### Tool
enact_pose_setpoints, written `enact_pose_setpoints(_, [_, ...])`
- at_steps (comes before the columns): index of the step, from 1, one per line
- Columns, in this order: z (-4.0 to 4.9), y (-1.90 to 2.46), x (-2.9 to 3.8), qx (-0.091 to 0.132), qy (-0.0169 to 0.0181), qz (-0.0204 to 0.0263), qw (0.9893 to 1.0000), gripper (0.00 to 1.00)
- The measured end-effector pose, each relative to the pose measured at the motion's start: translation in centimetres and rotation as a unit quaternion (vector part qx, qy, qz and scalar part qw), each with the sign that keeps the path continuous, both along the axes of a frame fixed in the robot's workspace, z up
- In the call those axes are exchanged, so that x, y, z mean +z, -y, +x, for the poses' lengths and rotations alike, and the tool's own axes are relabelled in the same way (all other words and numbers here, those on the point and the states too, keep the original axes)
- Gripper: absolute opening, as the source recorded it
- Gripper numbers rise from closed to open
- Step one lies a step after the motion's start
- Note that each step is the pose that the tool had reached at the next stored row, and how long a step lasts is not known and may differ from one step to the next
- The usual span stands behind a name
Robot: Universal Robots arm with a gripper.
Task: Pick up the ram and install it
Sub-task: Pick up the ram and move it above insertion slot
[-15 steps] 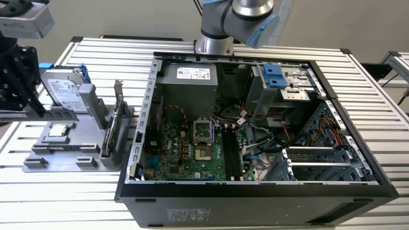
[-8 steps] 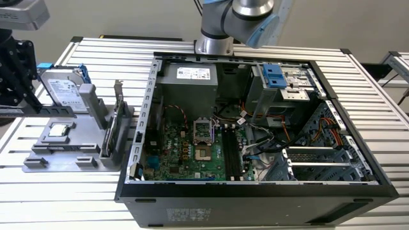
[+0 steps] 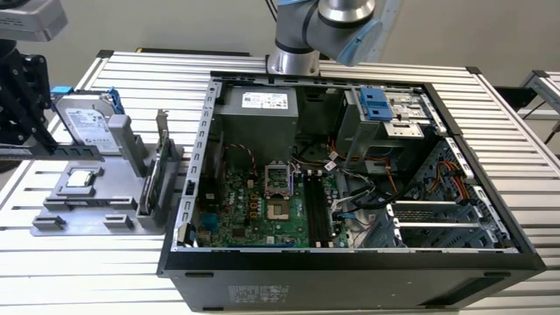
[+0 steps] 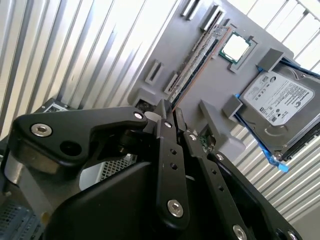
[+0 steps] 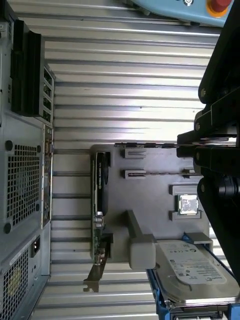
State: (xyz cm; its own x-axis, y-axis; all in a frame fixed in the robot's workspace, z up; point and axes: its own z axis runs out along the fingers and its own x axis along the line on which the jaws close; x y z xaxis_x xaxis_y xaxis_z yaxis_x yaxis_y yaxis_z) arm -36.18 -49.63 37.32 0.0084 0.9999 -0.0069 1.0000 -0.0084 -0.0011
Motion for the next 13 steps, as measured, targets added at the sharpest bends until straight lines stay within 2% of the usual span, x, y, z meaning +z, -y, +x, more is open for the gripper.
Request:
enact_pose_setpoints(7, [0.05, 0.01, 0.74, 0.000, 0.0001, 0.0008, 1.0000, 0.00])
enact_pose_setpoints(13, [0.92, 0.00, 0.95, 0.000, 0.0001, 0.0008, 1.0000, 0.00])
